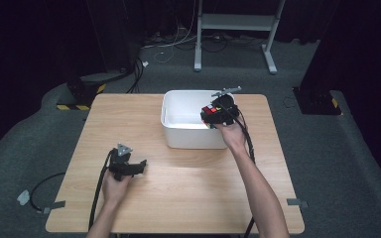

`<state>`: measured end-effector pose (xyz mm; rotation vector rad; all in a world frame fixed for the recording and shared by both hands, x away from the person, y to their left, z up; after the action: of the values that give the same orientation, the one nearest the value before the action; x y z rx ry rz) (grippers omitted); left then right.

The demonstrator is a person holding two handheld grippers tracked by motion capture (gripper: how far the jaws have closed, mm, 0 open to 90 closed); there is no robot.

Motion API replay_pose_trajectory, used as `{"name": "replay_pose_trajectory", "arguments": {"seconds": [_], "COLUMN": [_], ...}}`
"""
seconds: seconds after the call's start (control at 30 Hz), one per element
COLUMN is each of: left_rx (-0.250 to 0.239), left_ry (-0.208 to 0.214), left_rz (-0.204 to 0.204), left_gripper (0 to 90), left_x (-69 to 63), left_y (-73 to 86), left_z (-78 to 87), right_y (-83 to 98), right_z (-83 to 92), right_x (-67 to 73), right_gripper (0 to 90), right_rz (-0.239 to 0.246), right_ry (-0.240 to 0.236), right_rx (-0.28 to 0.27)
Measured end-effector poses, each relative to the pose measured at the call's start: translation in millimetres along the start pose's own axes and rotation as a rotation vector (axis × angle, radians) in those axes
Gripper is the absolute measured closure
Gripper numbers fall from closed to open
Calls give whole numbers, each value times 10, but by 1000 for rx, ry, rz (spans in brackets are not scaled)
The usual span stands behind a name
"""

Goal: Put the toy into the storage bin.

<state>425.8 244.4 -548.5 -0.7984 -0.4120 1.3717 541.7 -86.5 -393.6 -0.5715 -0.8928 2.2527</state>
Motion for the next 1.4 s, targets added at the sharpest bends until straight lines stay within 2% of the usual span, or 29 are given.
{"name": "replay_pose_trajectory", "arguments": {"seconds": [0.63,1.13,1.4], "left_rx": [0,0,0], "left_ry": [0,0,-1], "left_rz": [0,0,-2], "left_gripper": [158,158,158], "left_x": [0,-1,0], "left_y": [0,0,0], "left_z": [0,1,1], "right_y": [167,300,356], "right_z": [49,77,55], "right_x": [-103,-198,-203], "right_gripper": [337,336,332], "right_rz": [-30,-60,-57], "right_ry": [33,35,37], "right_rx": [7,-1,1]}}
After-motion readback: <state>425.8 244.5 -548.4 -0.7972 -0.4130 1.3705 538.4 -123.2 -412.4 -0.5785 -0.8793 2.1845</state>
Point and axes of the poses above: each handheld gripper's, and its own axes: z roughly backward along the jaws, y roughly out of its underside, x roughly to its left, the point moved 3 cm from there along -z, roughly forward along the jaws, and after that the axes turned 14 degrees about z, right-handed, at the moved point
